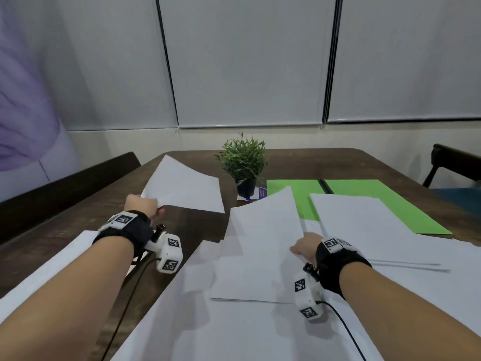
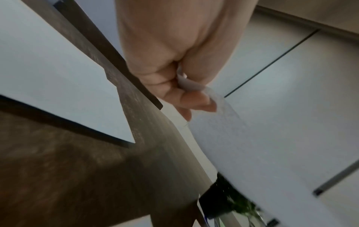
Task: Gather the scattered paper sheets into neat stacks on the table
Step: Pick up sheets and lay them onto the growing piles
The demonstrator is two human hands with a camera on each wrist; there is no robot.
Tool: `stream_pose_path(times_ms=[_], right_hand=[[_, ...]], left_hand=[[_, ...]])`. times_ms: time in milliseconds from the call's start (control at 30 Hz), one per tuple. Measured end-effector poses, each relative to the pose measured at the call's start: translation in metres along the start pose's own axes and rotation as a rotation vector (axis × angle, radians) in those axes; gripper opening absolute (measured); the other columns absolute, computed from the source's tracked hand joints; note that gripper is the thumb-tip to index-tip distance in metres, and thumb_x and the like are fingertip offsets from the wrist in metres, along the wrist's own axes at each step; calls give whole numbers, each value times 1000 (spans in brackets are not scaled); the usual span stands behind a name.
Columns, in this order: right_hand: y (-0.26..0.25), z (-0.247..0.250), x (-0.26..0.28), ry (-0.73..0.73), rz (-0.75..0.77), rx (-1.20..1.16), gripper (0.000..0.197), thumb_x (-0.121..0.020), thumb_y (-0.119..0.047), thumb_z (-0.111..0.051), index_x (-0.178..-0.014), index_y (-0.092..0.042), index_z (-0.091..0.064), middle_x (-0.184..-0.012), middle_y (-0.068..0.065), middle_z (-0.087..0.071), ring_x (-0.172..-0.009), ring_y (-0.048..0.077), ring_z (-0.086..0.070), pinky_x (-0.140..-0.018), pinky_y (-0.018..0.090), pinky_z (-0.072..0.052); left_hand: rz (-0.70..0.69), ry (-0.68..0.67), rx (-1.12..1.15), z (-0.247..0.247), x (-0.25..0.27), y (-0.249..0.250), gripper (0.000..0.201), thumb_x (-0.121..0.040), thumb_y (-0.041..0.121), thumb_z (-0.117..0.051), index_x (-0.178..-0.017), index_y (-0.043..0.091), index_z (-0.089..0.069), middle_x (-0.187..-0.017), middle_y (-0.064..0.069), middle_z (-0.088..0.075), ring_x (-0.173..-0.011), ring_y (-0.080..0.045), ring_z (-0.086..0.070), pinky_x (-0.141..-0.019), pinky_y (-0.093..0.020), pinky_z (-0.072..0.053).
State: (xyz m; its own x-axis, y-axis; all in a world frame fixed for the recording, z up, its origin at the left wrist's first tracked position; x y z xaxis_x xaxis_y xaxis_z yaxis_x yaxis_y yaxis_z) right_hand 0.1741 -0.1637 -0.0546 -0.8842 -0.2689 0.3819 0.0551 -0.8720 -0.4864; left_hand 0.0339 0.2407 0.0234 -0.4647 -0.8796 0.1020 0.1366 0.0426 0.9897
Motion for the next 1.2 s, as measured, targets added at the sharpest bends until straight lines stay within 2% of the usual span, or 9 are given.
stream_pose_path(times_ms=[200,267,367,433,533,667,900,1067,1200], right_hand=[[17,2,49,37,-26,-398,48,-92,-6,-55,-139,-4,-43,-141,19,-46,-96,23,-56,-62,20,-40],[25,-1,64,42,-107,-562,16,-96,-7,-47,-108,-10,-58,-138,20,-48,-83,22,-53,-65,24,-41],[32,-4,72,144,-49,-354,32,-102,-15,-39,-70,-11,-41,-137,22,-51,-118,31,-54,-89,27,-41],[40,-9,84,145,-73,-756,42,-102,-39,-36,-112,-3,-56,-144,18,-44,-131,32,-45,-105,33,-37],[44,-15,98,89,-53,-918,74,-97,-61,-28,-150,-10,-28,-154,13,-31,-141,32,-31,-112,41,-28],[45,-16,100,38,-57,-935,82,-93,-68,-28,-151,-11,-24,-155,14,-28,-142,32,-29,-112,42,-27],[49,-19,99,-4,-82,-571,70,-84,-45,-70,-135,-2,-47,-109,16,-63,-93,29,-64,-76,31,-49],[40,-9,103,31,-32,31,56,-97,-41,-51,-137,-3,-45,-143,12,-47,-131,27,-45,-101,27,-38],[43,-19,103,-48,-35,-221,48,-97,-15,-54,-141,-3,-40,-144,15,-43,-130,29,-46,-74,26,-48]], left_hand=[[130,-219,30,-8,98,-33,11,-92,-4,-52,-82,-1,-50,-86,-15,-53,-62,-22,-54,-29,-17,-42],[193,-317,27,-22,130,-59,4,-90,-6,-54,-92,-4,-52,-97,-20,-58,-78,-30,-58,-34,-24,-48],[179,-376,-267,-41,159,-100,14,-85,1,-64,-97,-2,-58,-110,-24,-62,-81,-32,-61,-48,-33,-54],[99,-382,-465,-50,168,-116,32,-83,10,-67,-110,-4,-58,-113,-20,-62,-94,-32,-63,-69,-37,-58],[16,-426,-666,-54,171,-119,61,-76,26,-75,-126,-2,-53,-125,-13,-59,-112,-29,-58,-83,-27,-49],[43,-590,-758,-65,143,-132,110,-41,48,-87,-134,3,-49,-128,-7,-60,-113,-25,-60,-96,-36,-50],[0,-718,-985,-59,171,-116,86,-54,52,-85,-122,6,-59,-114,1,-66,-109,-19,-61,-95,-29,-48],[43,-713,-927,-60,175,-113,83,-65,57,-79,-119,-2,-57,-107,-13,-66,-107,-29,-61,-77,-24,-41],[120,-627,-785,-55,165,-119,77,-57,63,-80,-97,-1,-66,-90,-9,-68,-86,-24,-64,-78,-28,-51]])
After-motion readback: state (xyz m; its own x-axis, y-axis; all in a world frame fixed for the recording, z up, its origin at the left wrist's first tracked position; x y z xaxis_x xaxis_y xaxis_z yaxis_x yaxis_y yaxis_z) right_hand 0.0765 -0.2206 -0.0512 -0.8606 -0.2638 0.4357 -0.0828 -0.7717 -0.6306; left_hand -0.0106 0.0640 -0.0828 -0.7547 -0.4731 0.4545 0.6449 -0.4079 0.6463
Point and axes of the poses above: each hand's wrist, its own x-axis away from the middle knuckle, its own z-axis out of the back of the hand, y = z × x, the point moved 7 cm from there along -x, towards the middle knuckle
